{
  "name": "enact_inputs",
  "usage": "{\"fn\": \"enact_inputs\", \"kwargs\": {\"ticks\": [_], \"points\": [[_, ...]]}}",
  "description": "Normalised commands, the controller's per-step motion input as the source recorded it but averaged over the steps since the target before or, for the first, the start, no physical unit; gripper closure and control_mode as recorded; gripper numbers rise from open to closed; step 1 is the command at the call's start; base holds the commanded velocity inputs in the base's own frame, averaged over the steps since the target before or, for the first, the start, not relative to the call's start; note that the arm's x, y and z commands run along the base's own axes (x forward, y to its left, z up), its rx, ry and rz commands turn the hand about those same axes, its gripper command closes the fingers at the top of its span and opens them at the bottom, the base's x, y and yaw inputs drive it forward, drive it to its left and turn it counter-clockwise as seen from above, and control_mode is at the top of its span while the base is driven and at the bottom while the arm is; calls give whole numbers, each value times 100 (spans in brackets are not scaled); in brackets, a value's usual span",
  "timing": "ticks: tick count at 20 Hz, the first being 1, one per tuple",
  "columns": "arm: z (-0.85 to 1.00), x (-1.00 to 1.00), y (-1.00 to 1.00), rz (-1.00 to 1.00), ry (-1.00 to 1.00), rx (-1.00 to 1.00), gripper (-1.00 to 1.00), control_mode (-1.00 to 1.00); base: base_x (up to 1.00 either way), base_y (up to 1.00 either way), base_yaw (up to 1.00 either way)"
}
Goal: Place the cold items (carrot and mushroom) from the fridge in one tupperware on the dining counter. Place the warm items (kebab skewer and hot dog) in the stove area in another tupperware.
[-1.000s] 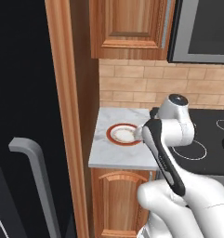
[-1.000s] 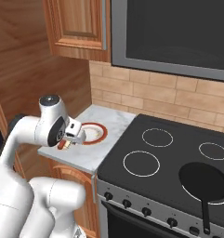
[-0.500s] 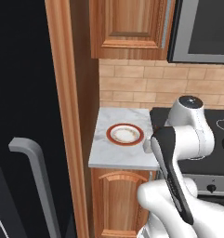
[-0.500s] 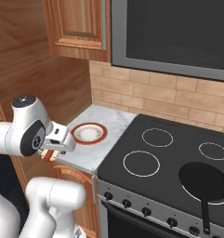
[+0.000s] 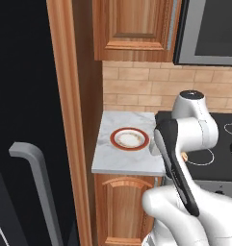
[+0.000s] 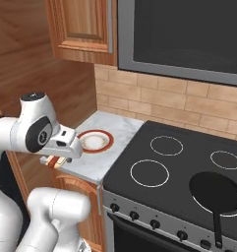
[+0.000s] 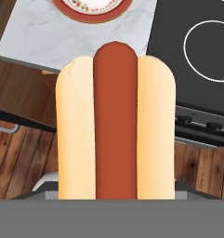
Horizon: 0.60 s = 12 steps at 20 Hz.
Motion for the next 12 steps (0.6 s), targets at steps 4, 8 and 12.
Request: {"fn": "enact_inputs", "kwargs": {"ticks": [4, 8, 12], "points": [[0, 0, 0, 0, 0, 0, 100, -100, 0, 0, 0], [0, -11, 0, 0, 0, 0, 100, -100, 0, 0, 0], [0, 0, 0, 0, 0, 0, 100, 100, -61, 0, 0]]}}
